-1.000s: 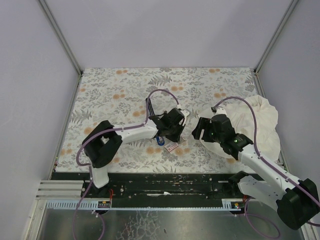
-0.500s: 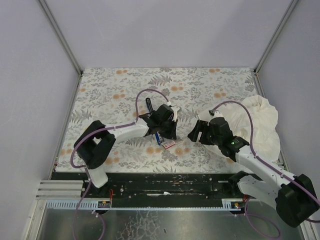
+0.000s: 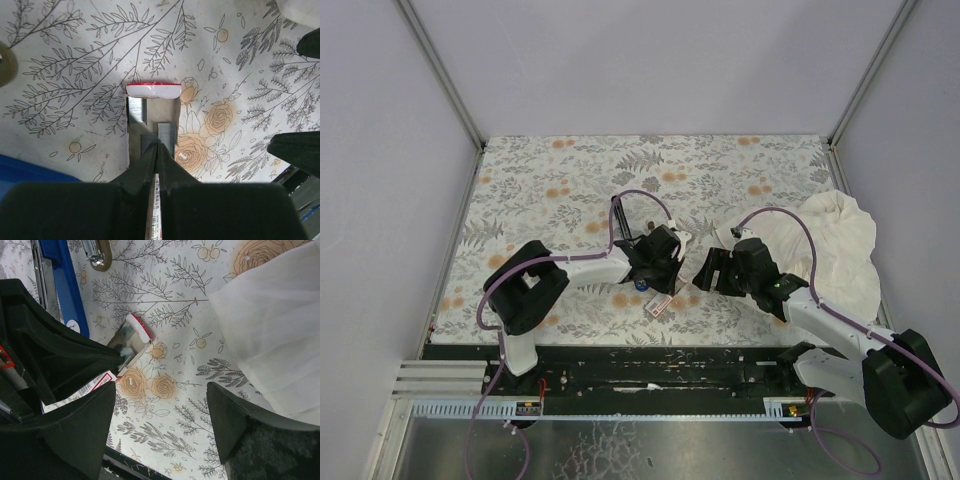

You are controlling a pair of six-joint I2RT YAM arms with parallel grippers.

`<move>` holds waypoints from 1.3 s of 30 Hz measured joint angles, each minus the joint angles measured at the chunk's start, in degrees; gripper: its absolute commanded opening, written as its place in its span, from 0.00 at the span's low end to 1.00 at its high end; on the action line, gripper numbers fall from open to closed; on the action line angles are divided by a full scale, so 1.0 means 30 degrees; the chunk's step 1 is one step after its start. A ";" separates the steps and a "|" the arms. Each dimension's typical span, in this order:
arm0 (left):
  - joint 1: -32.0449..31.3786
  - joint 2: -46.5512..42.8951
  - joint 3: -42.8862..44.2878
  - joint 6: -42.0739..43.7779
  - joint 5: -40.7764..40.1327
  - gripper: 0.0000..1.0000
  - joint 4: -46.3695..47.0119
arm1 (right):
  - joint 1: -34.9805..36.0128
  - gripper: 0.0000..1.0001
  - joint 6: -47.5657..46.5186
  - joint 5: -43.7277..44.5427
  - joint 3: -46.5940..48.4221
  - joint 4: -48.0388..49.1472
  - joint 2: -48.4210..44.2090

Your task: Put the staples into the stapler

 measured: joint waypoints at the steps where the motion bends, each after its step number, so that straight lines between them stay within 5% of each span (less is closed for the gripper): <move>1: -0.0044 0.0058 0.0000 0.0029 -0.0102 0.00 0.0007 | 0.0000 0.80 0.0000 -0.0022 -0.0015 0.0022 0.0000; 10: -0.0117 0.0138 0.0080 0.0029 -0.0284 0.12 0.0015 | 0.0000 0.80 -0.0015 -0.0051 -0.0022 0.0197 0.0000; 23: -0.0117 0.0109 0.0080 -0.0015 -0.0729 0.16 0.0066 | 0.0000 0.80 -0.0015 -0.0073 -0.0015 0.0270 0.0146; 26: -0.0117 0.0124 0.0124 -0.0015 -0.0780 0.15 0.0029 | 0.0000 0.80 -0.0015 -0.0080 -0.0022 0.0328 0.0226; 31: -0.0197 0.0525 0.0532 0.0000 -0.0991 0.00 0.0015 | 0.0000 0.80 -0.0007 -0.0248 -0.0022 0.0335 0.0233; 39: -0.0153 0.0270 0.0437 -0.0240 -0.0823 0.00 0.0109 | 0.0000 0.81 0.0007 -0.0459 -0.0015 0.0335 0.0087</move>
